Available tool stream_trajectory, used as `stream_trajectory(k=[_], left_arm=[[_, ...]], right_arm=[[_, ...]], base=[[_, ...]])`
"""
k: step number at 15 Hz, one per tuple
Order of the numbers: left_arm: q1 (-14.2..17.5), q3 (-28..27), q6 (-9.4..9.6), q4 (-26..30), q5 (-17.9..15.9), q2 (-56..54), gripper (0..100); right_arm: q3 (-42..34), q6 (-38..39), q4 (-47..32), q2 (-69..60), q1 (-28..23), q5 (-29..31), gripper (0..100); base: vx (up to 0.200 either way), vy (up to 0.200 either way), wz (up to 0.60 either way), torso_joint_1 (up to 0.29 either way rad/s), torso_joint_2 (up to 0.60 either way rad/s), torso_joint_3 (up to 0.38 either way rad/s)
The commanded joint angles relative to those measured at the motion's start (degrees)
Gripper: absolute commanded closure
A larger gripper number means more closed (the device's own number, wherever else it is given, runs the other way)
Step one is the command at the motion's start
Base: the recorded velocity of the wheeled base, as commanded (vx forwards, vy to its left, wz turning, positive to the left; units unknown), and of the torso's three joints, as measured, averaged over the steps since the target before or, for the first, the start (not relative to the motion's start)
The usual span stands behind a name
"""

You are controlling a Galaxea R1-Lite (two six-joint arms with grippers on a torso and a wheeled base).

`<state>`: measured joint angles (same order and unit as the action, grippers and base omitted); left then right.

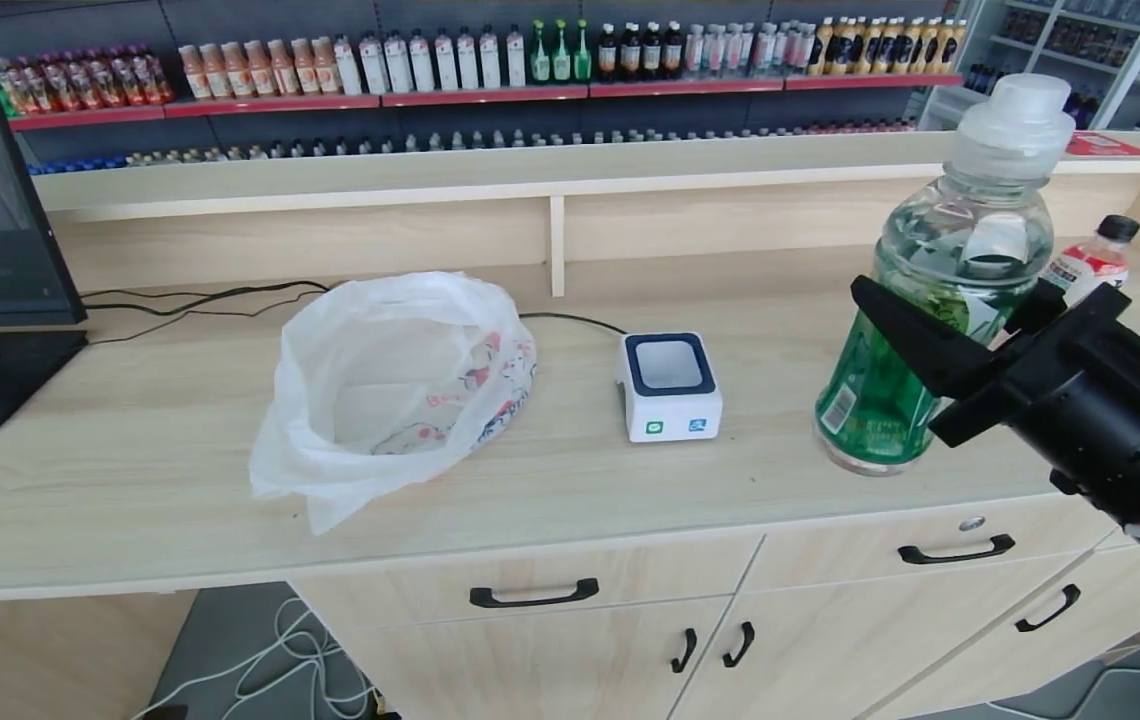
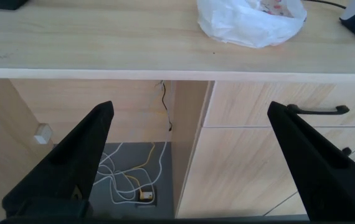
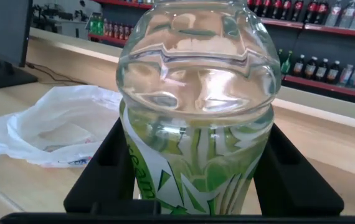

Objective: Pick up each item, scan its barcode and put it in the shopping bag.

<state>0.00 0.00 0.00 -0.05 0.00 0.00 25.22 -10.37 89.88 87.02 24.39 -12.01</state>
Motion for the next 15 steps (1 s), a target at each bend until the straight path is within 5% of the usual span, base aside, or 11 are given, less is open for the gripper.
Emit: stream_trajectory(k=[1, 9, 15], left_arm=[[0.00, 0.00, 0.00, -0.04, 0.00, 0.09, 0], [0.00, 0.00, 0.00, -0.04, 0.00, 0.00, 0], [0.00, 0.00, 0.00, -0.04, 0.00, 0.00, 0]], right_arm=[[0.09, 0.53, 0.12, -0.62, 0.04, -0.03, 100], [-0.09, 1.23, 0.12, -2.11, 0.22, -0.03, 100], [0.71, 1.32, 0.12, -1.94, 0.39, -0.03, 100]], base=[[0.000, 0.200, 0.00, 0.007, 0.00, 0.002], [0.000, 0.200, 0.00, 0.003, 0.00, 0.003], [0.000, 0.000, 0.00, 0.000, 0.00, 0.000]])
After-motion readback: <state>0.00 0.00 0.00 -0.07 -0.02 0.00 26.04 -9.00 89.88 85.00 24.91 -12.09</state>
